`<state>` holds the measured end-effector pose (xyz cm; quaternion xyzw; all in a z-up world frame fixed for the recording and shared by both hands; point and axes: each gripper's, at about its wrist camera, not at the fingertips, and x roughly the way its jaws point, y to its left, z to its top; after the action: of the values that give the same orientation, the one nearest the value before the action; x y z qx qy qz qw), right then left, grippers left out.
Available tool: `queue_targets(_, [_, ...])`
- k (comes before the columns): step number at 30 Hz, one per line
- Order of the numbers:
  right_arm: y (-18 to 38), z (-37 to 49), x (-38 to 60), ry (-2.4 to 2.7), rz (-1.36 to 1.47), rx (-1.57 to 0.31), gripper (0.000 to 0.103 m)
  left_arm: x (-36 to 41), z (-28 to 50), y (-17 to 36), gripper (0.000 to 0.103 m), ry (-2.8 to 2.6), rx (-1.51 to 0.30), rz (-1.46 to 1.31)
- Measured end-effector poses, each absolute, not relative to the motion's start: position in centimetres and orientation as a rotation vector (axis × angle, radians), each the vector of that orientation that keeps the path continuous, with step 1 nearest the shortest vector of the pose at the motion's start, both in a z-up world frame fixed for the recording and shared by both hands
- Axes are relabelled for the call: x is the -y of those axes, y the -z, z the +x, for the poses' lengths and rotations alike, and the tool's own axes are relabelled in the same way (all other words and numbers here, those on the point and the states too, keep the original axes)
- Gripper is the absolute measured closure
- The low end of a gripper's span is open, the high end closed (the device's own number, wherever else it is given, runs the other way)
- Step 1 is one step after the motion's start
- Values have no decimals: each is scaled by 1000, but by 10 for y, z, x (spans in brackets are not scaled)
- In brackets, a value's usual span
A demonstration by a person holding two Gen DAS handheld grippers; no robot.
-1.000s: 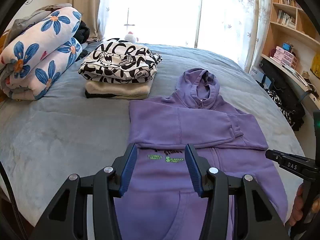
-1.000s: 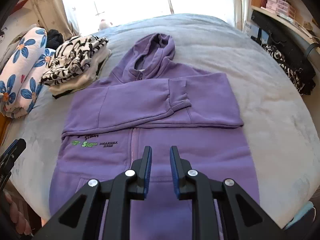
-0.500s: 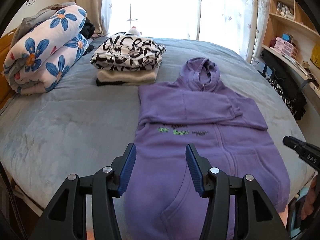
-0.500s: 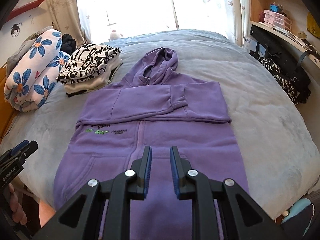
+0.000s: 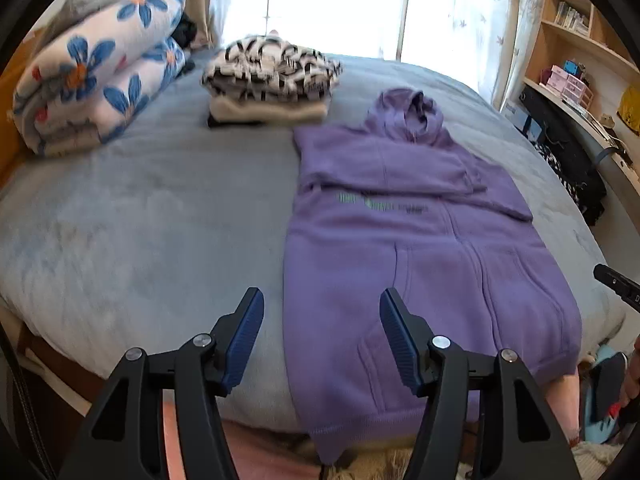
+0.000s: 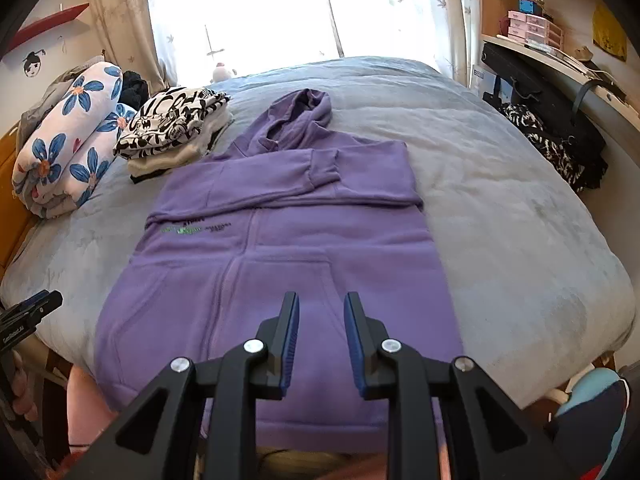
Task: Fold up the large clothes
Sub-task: 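Open both tools and move them back to the hoodie hem, then grasp the ribbed hoodie hem with both tools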
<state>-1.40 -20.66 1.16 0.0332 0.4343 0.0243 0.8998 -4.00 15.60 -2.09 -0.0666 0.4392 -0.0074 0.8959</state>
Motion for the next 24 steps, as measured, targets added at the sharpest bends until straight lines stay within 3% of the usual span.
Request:
queue_targets(12, [29,-47,291,3,156,-1021,79,-163,-53,109,44,101,-1194,-227])
queue_targets(19, [74,-52,331,-35,341,-1120,79,-173,-37,130,44,113,-1240,-322])
queue_targets(24, [101,-45,340,-68,406,-1183,79,-173,-30,137,37,128,-1248,-347])
